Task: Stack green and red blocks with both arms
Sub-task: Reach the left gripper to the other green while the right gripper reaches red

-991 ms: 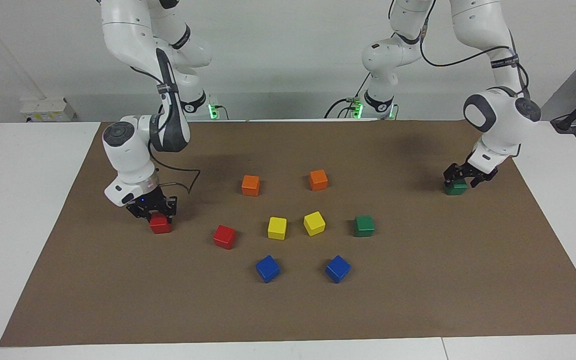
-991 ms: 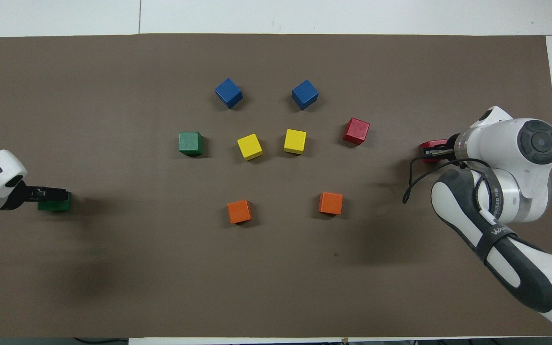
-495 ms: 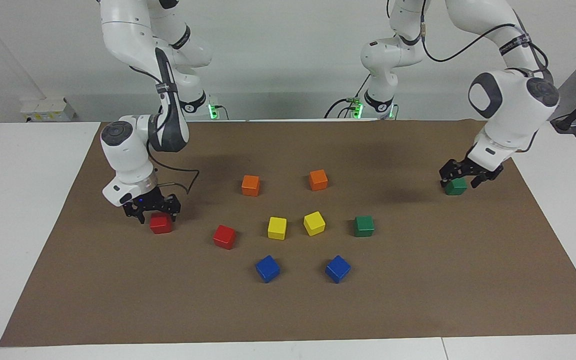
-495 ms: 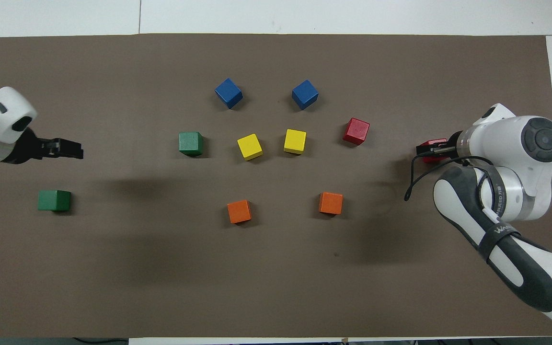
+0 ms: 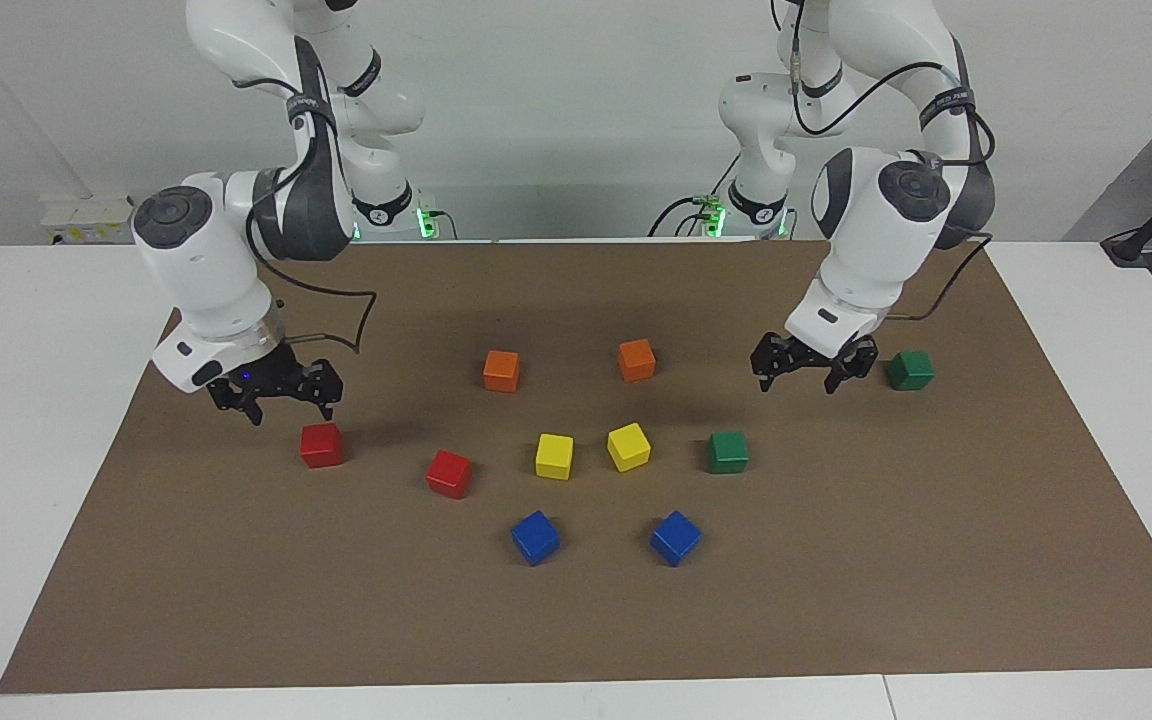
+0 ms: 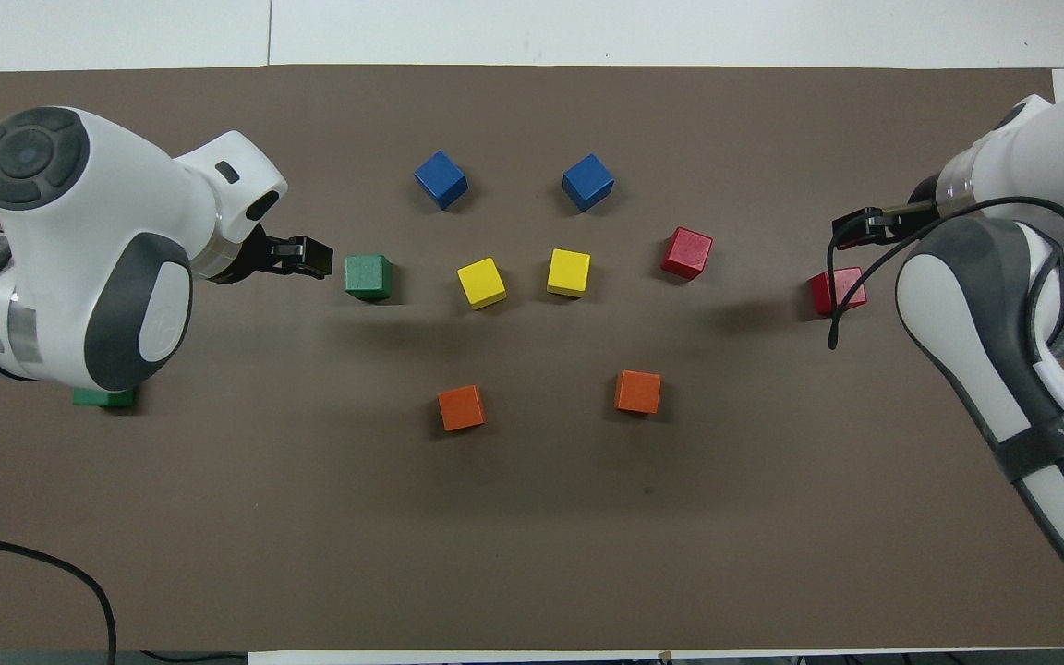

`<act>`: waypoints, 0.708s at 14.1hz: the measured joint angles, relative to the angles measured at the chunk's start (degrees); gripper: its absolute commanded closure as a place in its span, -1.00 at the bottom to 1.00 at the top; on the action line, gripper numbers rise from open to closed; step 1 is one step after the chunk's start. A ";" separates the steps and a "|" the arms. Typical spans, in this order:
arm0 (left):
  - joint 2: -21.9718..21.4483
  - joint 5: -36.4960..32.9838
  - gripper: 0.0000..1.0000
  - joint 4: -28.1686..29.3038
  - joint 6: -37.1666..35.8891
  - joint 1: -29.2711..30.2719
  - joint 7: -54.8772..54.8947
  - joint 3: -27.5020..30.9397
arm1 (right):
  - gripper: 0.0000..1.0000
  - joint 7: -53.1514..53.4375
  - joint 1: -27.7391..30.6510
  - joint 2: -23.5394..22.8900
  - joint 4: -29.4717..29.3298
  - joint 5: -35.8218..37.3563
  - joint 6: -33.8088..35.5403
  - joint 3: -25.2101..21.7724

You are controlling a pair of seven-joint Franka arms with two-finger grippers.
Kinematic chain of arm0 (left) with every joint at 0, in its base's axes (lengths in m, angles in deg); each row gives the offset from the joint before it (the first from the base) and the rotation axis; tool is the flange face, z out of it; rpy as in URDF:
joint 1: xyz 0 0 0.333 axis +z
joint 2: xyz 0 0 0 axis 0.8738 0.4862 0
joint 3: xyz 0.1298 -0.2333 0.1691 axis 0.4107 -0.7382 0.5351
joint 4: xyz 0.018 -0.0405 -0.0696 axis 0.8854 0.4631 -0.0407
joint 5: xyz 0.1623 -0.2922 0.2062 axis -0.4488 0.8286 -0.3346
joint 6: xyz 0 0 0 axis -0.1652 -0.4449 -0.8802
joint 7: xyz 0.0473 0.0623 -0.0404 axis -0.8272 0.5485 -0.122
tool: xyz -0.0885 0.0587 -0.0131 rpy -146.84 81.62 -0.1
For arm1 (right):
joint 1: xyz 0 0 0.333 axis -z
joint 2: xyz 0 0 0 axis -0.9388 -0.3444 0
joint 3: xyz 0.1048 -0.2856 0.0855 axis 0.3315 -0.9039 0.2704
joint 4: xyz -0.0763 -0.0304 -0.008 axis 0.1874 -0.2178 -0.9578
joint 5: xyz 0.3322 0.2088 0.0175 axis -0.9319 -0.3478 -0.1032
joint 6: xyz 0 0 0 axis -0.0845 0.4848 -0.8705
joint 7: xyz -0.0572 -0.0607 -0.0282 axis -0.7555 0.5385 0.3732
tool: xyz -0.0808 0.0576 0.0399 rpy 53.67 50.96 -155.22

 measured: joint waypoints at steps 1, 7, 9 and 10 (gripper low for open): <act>1.21 0.00 -1.00 -0.48 0.82 -0.56 0.00 0.03 | -1.00 2.42 -1.29 -0.76 -2.79 0.07 1.25 0.61; 10.14 -0.01 -1.00 -1.64 8.32 -3.34 0.00 0.07 | -0.92 13.37 -11.59 -8.23 -10.02 4.29 -4.17 1.19; 12.26 -0.03 -1.00 -2.49 9.65 -3.50 0.00 0.14 | -0.92 15.48 -11.39 -10.16 -10.34 4.30 -6.88 1.10; 12.84 -0.06 -1.00 -2.72 10.15 -3.50 0.00 0.22 | -0.93 18.12 -11.18 -11.02 -10.44 4.30 -8.15 1.00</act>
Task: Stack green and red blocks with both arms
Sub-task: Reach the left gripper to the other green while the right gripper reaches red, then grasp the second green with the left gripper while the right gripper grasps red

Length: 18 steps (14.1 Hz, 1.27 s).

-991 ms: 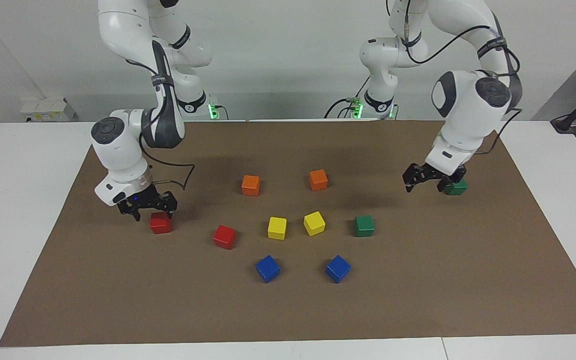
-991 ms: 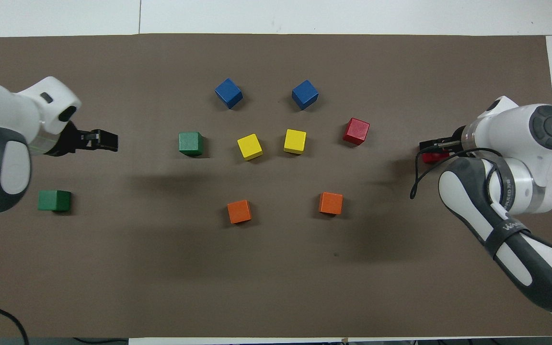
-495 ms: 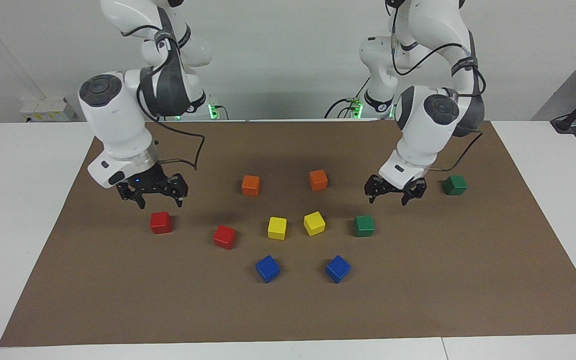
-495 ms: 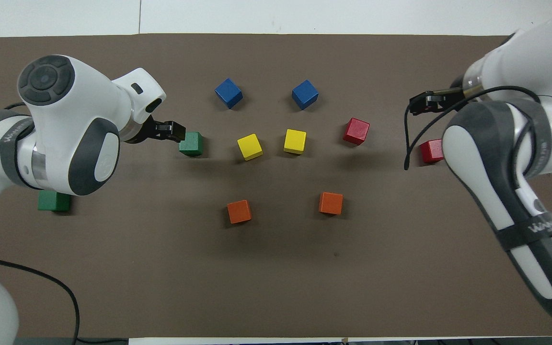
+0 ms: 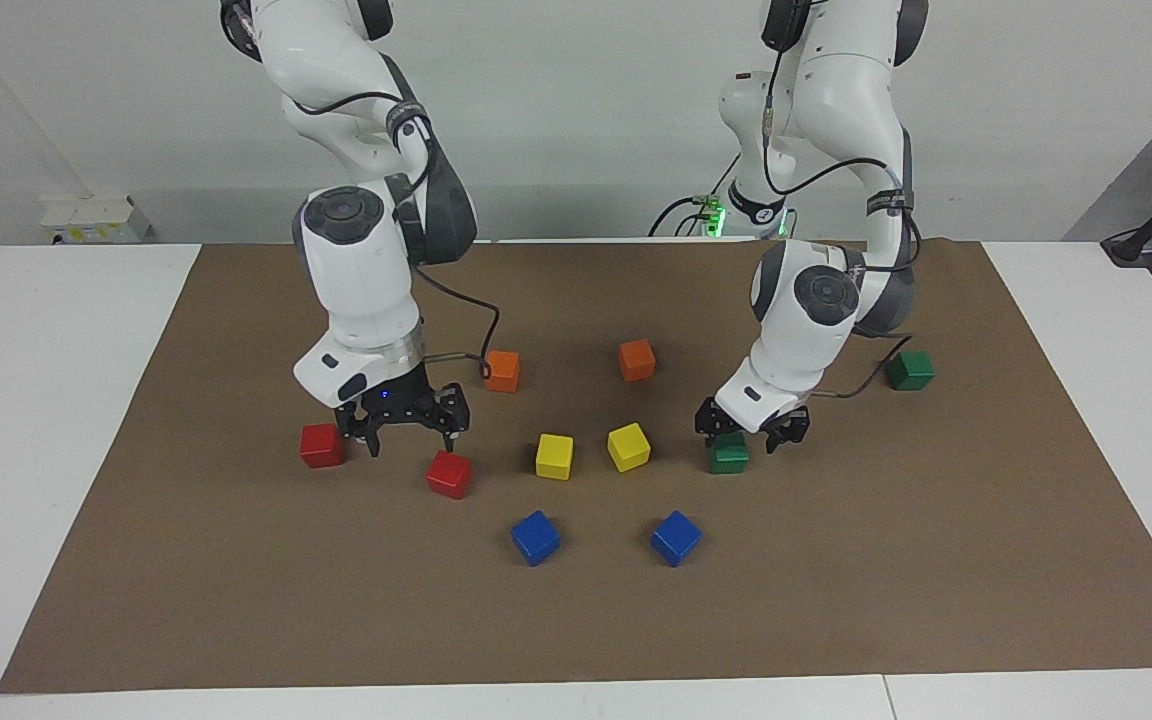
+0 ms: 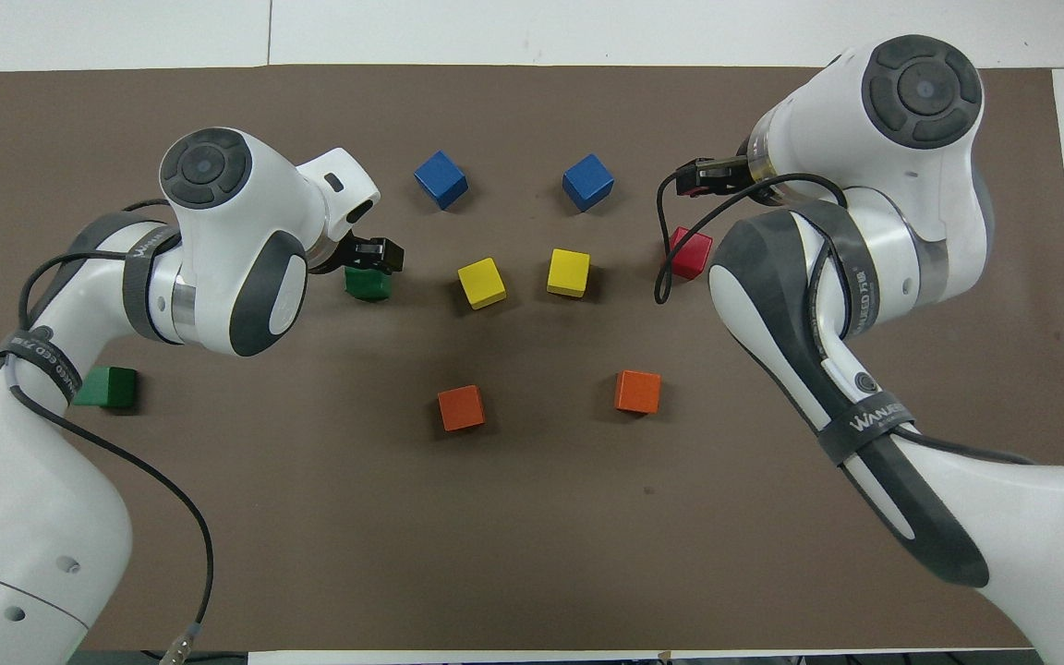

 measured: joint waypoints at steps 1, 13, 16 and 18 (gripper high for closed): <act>0.35 -0.20 -1.00 -0.17 0.53 0.00 0.00 0.08 | -0.94 3.15 0.10 -0.87 -0.10 0.00 -0.82 -0.12; 2.34 -2.64 -1.00 0.85 2.13 -1.41 0.10 -0.09 | -0.95 22.16 -0.25 -5.43 3.63 -0.06 -7.27 1.50; 2.37 -2.67 -0.85 1.37 2.54 -1.58 0.11 -0.08 | -0.94 24.44 -0.47 -5.41 4.09 -0.06 -8.25 2.92; 2.37 -2.70 -0.74 1.70 2.57 -1.80 0.16 -0.11 | -0.95 24.46 -0.58 -5.45 5.70 -0.06 -10.23 2.93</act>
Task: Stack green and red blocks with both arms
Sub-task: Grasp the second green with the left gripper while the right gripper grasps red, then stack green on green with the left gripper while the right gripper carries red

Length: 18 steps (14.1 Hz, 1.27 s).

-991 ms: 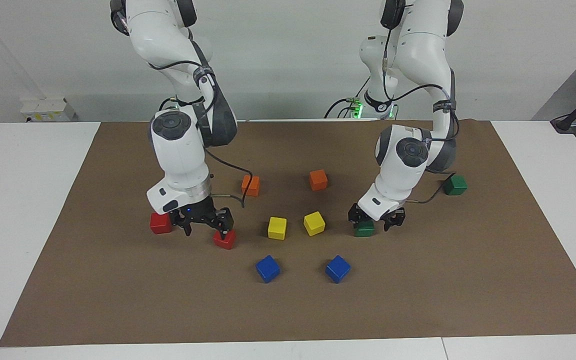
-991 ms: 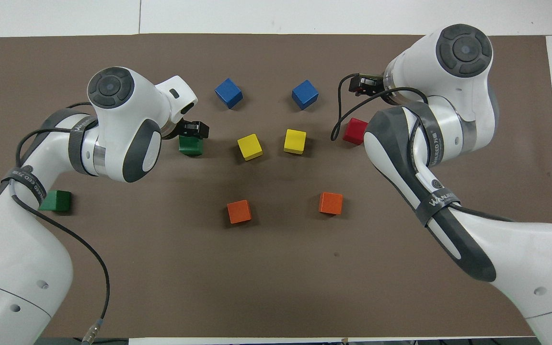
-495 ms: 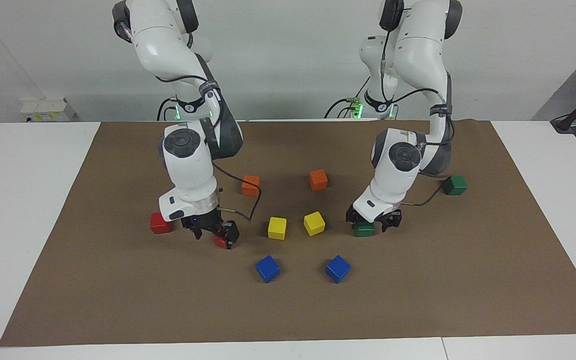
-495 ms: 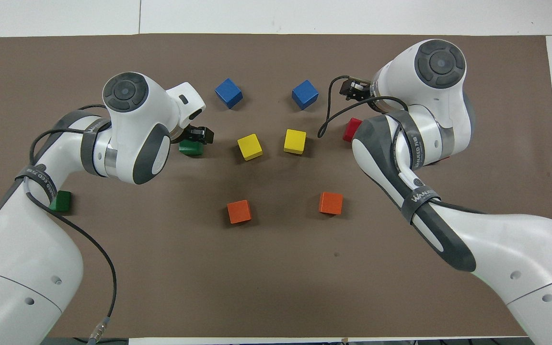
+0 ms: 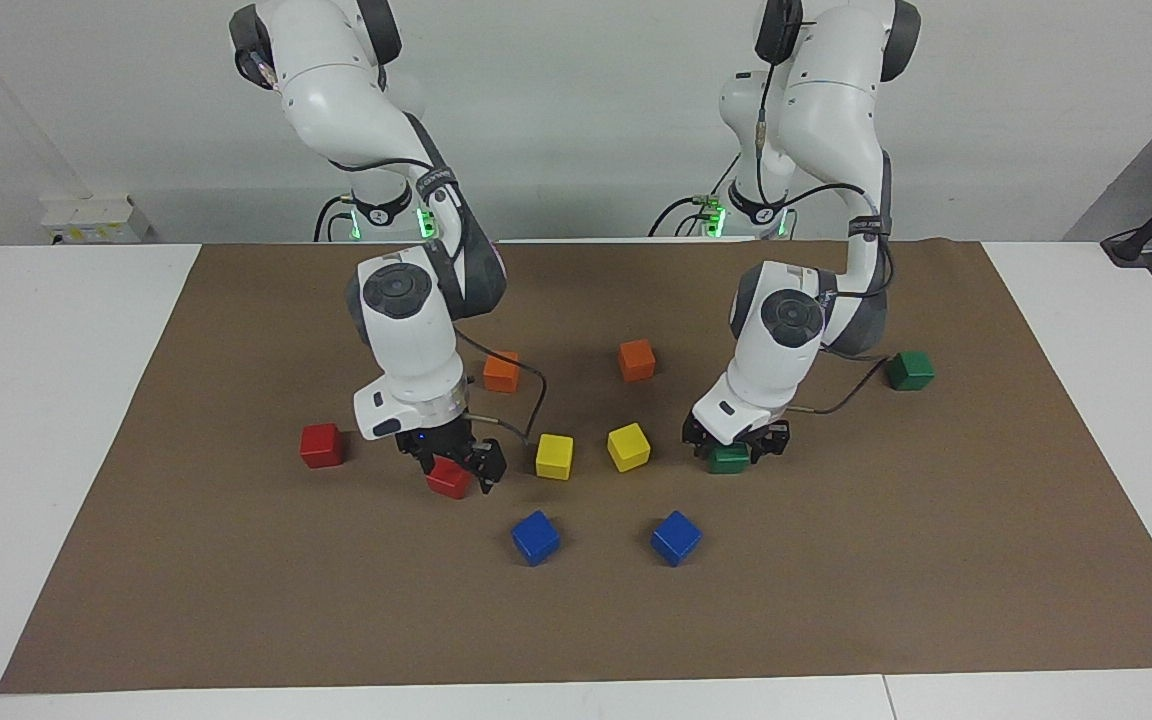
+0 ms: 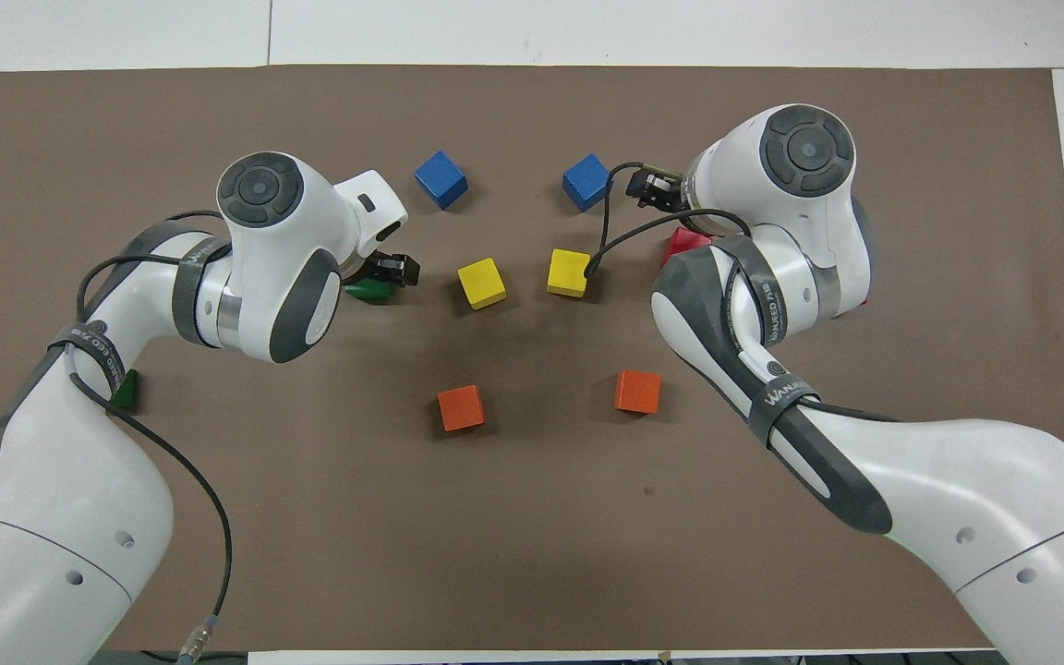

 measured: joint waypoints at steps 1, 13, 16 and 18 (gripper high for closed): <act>0.00 -0.02 -0.56 0.22 0.04 -0.09 0.00 0.00 | -0.95 0.00 0.00 -0.02 0.89 0.02 -0.60 -0.04; -0.59 -0.06 1.00 -1.38 -3.14 -0.04 -0.02 0.77 | -1.00 -1.94 0.02 1.48 1.61 0.07 7.27 -0.08; -5.44 0.64 1.00 -3.96 -10.84 4.02 0.22 1.03 | -1.00 -3.66 0.23 1.55 1.63 0.07 8.14 -0.12; -11.17 1.27 1.00 -4.25 -17.94 8.16 3.37 1.17 | -1.00 -4.64 0.66 1.55 1.65 0.07 8.21 -0.18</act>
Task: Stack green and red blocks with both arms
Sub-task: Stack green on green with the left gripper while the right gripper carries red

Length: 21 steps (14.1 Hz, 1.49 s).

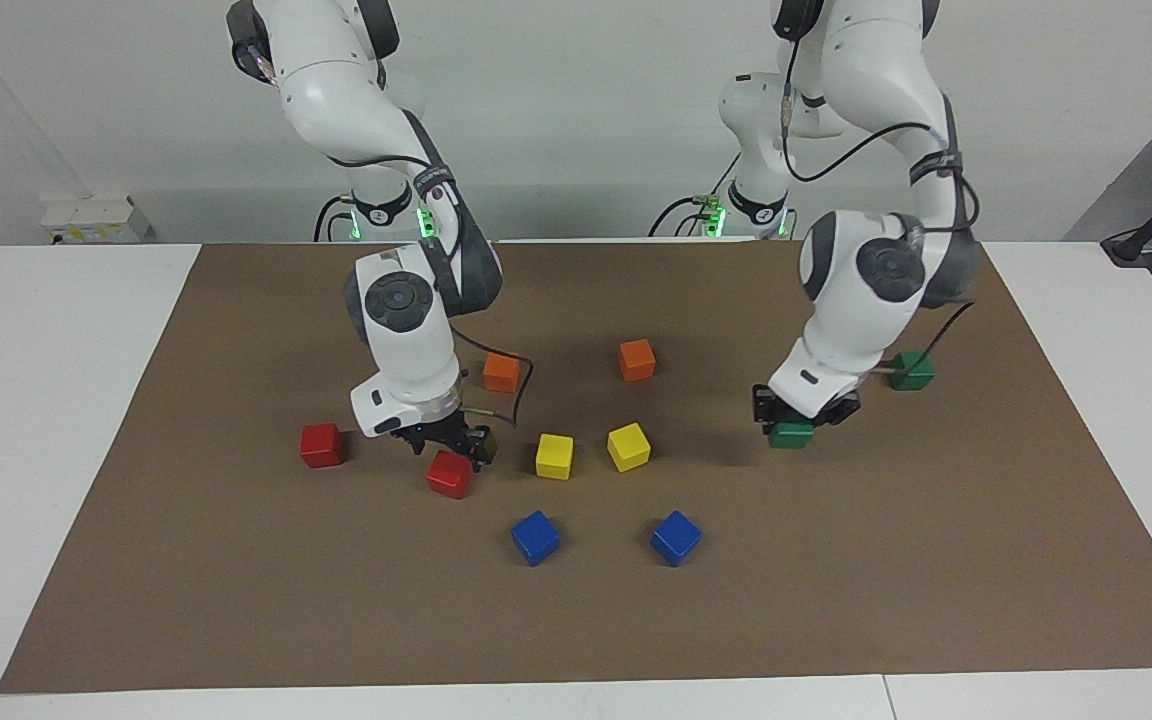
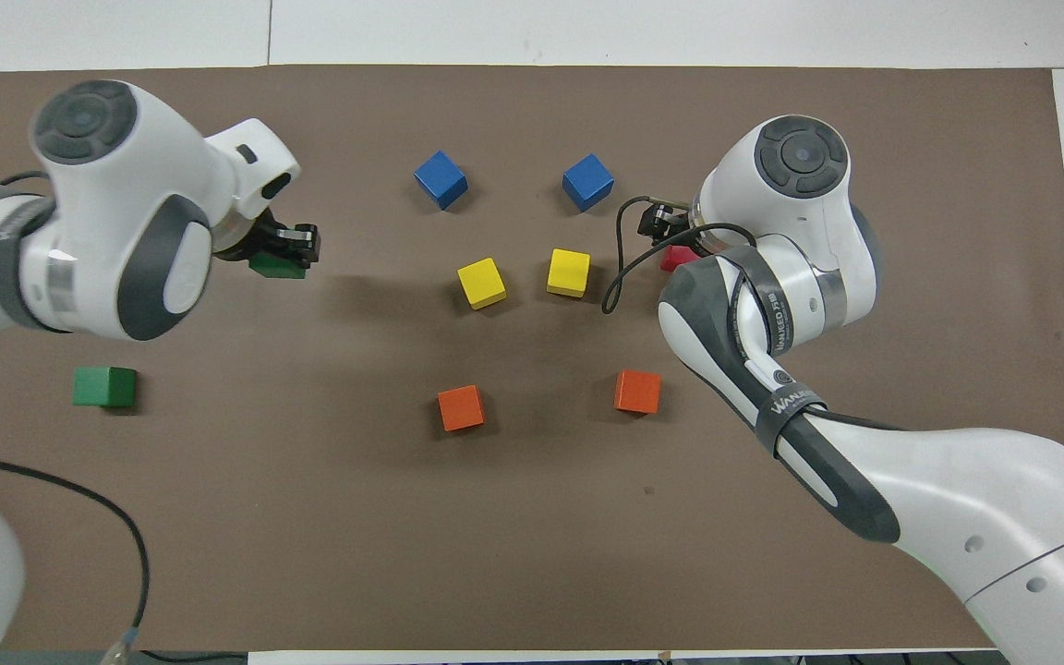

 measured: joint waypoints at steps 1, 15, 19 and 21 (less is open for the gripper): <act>-2.74 0.09 1.00 0.13 -3.43 2.11 2.96 0.09 | -1.00 -0.12 0.18 0.00 0.01 0.00 0.00 -0.02; -18.33 0.31 1.00 26.34 7.94 24.90 30.98 0.69 | -1.00 -0.20 0.57 -1.52 1.89 0.00 -5.72 -0.02; -19.15 0.31 1.00 32.02 14.41 25.49 31.32 0.67 | -0.22 -0.35 0.57 -1.88 2.96 0.02 -7.04 -0.02; -19.15 0.32 1.00 33.73 17.30 25.91 31.32 0.67 | 1.00 -1.38 0.58 -1.88 2.96 0.02 -7.04 -0.03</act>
